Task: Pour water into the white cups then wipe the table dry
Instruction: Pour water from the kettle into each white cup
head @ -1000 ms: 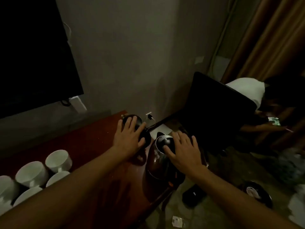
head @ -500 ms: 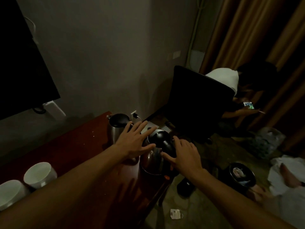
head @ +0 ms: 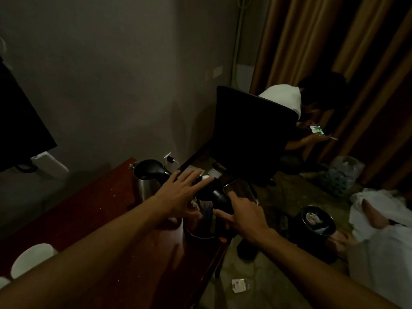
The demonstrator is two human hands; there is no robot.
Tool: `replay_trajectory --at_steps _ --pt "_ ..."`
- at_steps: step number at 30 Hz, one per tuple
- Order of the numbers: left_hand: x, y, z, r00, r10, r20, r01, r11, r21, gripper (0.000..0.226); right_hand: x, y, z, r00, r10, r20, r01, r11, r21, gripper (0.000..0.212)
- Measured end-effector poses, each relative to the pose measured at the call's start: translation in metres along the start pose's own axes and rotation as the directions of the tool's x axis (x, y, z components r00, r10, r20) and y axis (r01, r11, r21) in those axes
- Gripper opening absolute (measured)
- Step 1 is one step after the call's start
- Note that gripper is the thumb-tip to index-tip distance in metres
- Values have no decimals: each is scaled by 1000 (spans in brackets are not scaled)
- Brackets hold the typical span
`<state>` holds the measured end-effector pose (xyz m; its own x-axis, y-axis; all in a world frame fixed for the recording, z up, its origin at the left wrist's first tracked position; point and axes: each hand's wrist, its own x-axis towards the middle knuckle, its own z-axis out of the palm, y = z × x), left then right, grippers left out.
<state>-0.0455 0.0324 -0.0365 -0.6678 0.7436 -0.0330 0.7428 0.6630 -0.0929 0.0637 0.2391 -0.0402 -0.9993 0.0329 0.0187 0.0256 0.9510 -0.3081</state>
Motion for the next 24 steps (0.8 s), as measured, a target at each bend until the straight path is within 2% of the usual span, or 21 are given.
replay_trajectory --at_steps 6,9,15,19,24 --pt "31 1 -4 988 137 64 -144 982 124 130 10 6 -7 995 -87 55 86 996 20 61" --pt "45 0 -9 978 165 129 -180 978 110 130 16 10 -12 989 -122 79 117 991 63 68" --pt "54 -4 -10 972 136 189 -120 988 -94 125 34 21 -21 973 -181 144 164 979 120 75" --pt "60 -1 -16 967 141 213 -128 989 -74 125 44 23 -21 959 -217 184 177 961 211 84" --pt "66 -2 -20 963 133 233 -107 987 -120 123 58 29 -19 947 -248 205 213 961 177 85"
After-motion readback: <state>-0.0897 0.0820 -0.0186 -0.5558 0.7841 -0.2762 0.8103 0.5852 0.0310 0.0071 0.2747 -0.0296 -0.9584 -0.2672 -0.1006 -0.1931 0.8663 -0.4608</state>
